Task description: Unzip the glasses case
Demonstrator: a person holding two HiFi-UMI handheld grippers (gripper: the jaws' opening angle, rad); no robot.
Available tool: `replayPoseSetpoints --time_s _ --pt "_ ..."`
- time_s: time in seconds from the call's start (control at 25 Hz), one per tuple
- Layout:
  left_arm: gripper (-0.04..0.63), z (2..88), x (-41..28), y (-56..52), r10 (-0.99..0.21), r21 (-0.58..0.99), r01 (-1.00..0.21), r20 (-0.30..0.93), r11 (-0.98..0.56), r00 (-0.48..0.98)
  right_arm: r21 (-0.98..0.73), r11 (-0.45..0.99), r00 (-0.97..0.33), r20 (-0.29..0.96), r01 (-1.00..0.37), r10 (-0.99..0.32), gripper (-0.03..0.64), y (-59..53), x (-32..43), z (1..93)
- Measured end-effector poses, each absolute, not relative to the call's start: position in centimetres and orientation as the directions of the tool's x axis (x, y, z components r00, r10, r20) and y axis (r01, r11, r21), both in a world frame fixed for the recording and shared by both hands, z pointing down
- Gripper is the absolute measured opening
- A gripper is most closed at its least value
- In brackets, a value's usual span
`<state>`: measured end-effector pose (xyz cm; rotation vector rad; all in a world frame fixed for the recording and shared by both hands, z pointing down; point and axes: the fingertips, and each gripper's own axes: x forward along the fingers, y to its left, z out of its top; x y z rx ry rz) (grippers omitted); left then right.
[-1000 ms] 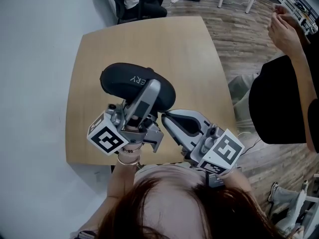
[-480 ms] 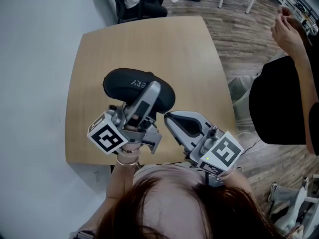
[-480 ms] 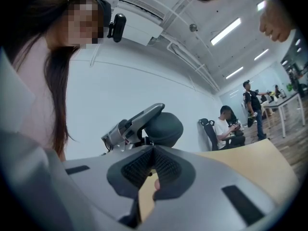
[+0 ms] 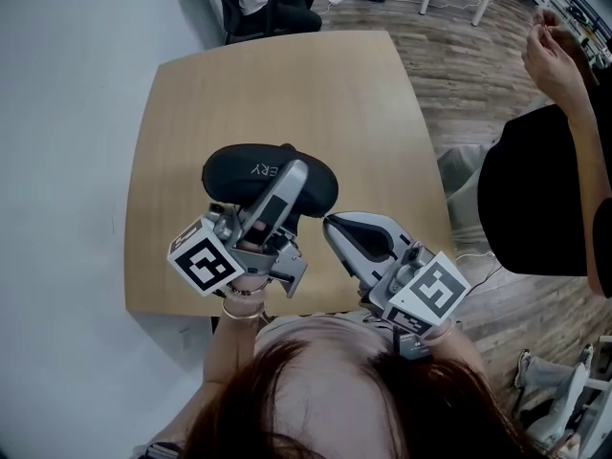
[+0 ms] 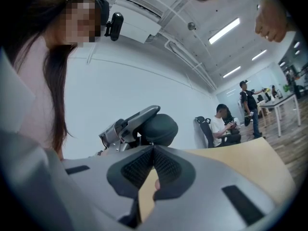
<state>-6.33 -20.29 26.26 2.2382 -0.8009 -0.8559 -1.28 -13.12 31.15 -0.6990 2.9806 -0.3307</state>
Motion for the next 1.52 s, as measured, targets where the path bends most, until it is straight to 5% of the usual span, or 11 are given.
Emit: replayPoseSetpoints --time_s 1.52 --pt "0.250 28.1 -6.0 -19.2 -0.645 0.722 -0.275 -0.298 -0.635 0.704 -0.167 0.860 -0.875 0.055 -0.483 -0.481 0.017 -13.2 0.0 32.7"
